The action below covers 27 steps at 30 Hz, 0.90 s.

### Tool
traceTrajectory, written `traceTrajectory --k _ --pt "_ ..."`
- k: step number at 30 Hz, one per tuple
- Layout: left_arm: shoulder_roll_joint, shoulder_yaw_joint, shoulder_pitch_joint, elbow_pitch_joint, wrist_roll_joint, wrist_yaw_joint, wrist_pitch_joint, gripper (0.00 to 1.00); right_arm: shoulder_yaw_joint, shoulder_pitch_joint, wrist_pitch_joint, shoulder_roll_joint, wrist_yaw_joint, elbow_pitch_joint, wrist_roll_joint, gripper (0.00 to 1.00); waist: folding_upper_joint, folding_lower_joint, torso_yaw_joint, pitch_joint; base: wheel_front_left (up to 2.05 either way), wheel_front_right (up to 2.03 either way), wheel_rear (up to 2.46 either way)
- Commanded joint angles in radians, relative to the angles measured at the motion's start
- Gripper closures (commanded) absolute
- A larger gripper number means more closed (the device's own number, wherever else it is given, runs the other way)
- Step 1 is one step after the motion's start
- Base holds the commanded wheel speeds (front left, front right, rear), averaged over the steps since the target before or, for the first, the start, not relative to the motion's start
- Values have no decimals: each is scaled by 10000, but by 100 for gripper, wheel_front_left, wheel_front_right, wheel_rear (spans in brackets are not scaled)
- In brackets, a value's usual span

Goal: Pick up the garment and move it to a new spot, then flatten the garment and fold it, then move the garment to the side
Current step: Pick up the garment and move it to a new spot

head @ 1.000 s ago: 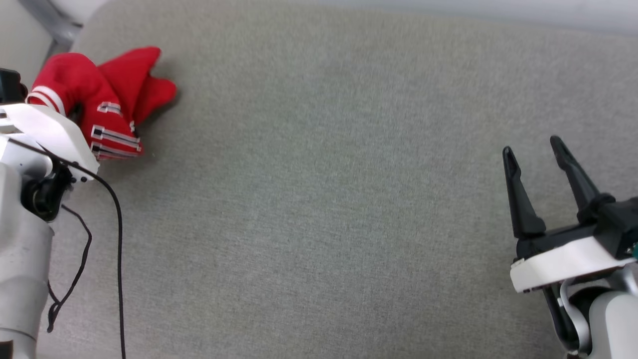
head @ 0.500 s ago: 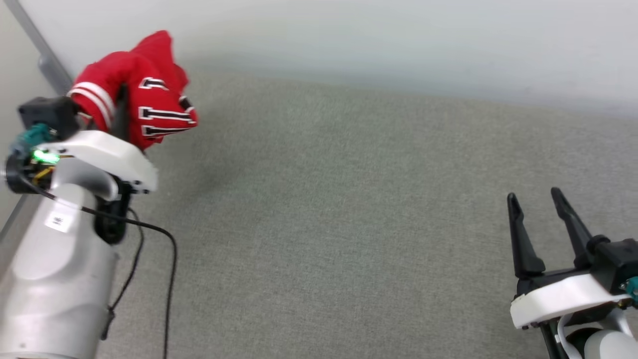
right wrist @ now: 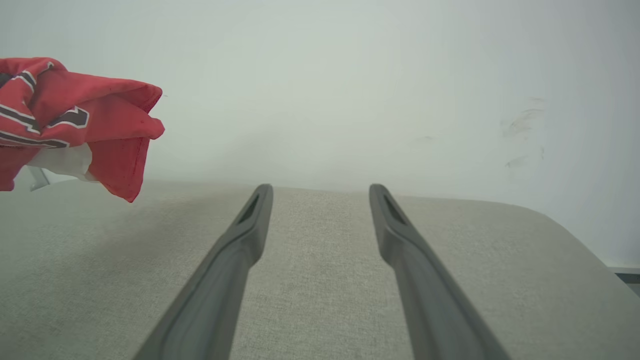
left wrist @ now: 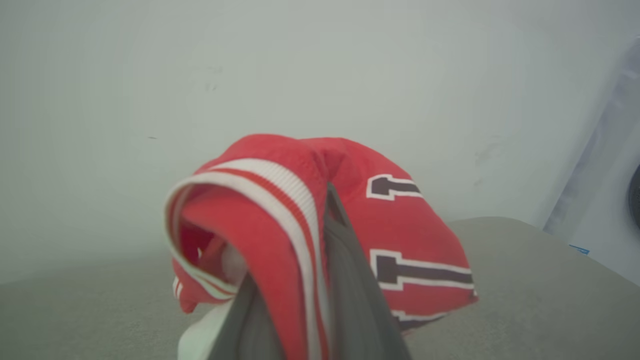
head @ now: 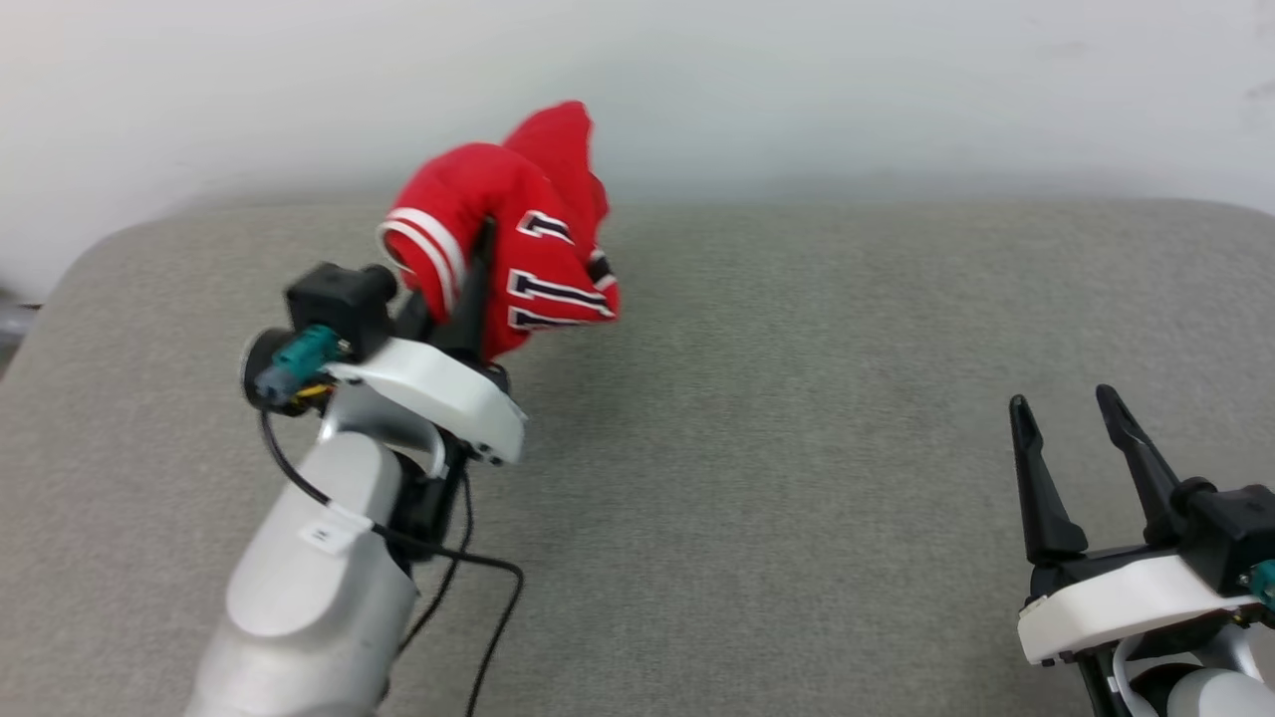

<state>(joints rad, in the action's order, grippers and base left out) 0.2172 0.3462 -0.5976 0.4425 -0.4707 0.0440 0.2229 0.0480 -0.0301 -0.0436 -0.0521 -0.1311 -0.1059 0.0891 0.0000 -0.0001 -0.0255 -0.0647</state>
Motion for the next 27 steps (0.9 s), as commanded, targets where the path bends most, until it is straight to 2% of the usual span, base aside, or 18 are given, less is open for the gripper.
traceTrajectory --k 1,9,19,25,26,27 --pt "-135 220 273 -269 108 56 3 100 71 124 5 19 5 -85 108 0 0 1 572 -173 0 0 0" --pt "-872 1459 1371 -942 293 261 -31 100 445 60 10 23 5 -369 214 0 0 1 1231 -843 0 0 0" --pt "-1215 3159 1942 -83 599 679 -237 100 612 -247 37 21 5 -655 133 0 0 1 971 -1650 0 0 0" --pt "-1291 3593 1938 339 658 758 -21 100 557 -335 51 21 7 -643 149 0 0 1 827 -1687 0 0 0" --pt "-1321 3609 1950 358 683 752 69 58 568 -314 46 20 7 -618 127 0 0 1 798 -1627 0 0 0" --pt "-1354 3624 1970 359 702 743 149 1 564 -283 54 22 7 -588 122 0 0 1 762 -1563 0 0 0"
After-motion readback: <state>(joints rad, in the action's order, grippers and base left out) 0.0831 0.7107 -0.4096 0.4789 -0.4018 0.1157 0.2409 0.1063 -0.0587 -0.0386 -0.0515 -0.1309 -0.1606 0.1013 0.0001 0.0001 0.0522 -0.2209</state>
